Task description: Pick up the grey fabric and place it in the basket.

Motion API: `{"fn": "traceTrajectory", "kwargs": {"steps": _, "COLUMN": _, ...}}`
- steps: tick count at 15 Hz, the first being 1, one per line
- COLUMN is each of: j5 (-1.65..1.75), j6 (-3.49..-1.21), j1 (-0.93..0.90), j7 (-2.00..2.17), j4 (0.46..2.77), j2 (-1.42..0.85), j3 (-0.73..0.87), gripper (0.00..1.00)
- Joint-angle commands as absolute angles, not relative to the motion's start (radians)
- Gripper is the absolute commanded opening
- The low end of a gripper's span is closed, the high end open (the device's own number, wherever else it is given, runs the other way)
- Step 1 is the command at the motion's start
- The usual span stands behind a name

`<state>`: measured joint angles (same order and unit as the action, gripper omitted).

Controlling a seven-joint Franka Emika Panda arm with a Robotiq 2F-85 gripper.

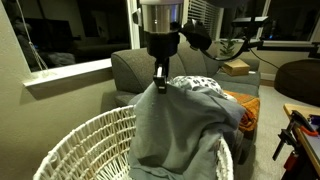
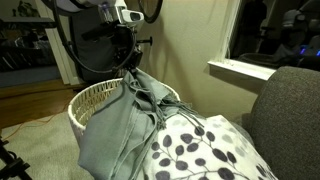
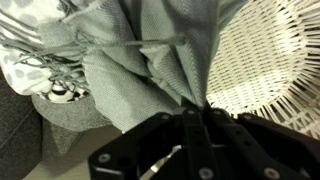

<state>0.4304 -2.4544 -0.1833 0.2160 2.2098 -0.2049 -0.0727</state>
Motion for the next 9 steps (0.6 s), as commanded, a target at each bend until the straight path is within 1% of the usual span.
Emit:
{"fn": "traceTrajectory", "kwargs": {"steps": 1, "j5": 0.401, "j6": -2.396, "j1": -0.204, "j7": 0.186, "j4": 2.192, "j2": -0.176, "j3": -0.103, "gripper": 0.02}}
{"fn": "traceTrajectory", "kwargs": {"steps": 9, "j5": 0.387, "j6": -2.324, "j1": -0.253, "j7": 0.164, "j4": 2.092, "j2": -0.191, "j3": -0.169, "gripper": 0.02}}
